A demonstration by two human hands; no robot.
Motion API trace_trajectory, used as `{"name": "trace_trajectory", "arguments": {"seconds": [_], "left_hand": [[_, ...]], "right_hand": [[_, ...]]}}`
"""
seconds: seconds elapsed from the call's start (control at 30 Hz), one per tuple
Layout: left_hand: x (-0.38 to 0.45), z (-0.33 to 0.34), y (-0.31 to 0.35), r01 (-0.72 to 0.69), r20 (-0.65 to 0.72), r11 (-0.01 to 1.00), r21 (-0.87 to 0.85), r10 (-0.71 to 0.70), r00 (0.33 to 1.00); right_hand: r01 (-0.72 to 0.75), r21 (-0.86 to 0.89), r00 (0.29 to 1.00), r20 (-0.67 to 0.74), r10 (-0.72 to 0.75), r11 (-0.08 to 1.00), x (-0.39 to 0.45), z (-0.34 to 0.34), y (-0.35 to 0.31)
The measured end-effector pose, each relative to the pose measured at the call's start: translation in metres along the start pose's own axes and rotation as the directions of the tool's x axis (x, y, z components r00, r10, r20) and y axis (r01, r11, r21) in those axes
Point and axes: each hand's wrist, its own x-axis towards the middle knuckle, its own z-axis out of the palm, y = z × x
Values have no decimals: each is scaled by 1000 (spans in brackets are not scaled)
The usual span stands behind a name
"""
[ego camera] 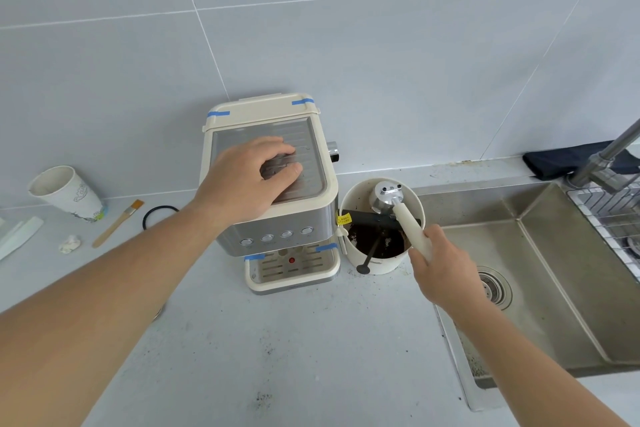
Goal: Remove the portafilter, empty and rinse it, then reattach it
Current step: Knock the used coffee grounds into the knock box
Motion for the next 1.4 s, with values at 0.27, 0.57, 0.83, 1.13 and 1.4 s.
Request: {"name": "trace_trajectory", "arguments": {"seconds": [0.27, 0.57, 0.83, 1.13, 1.4], "left_hand": [[0, 1, -1, 6, 7, 1000, -1, -6, 1000], [0, 1, -2, 19, 2, 1000, -7, -19, 1000], [1, 2, -2, 12, 3, 1000, -9, -12, 1000], [1, 3, -4, -7, -17, 1000, 11, 7, 1000], [1, 1, -2, -23, 26, 1000, -4, 23, 999]], "right_hand": [[-33, -40, 999, 2, 33, 999, -1, -1, 3], [-90, 216, 996, 8, 90, 972, -11, -5, 2], [-417, 789, 908, 342, 242, 451, -23, -17, -11], [-522, 853, 845, 516, 138, 9, -49, -23, -34], [-500, 859, 861, 507, 44, -112, -79, -34, -62]]}}
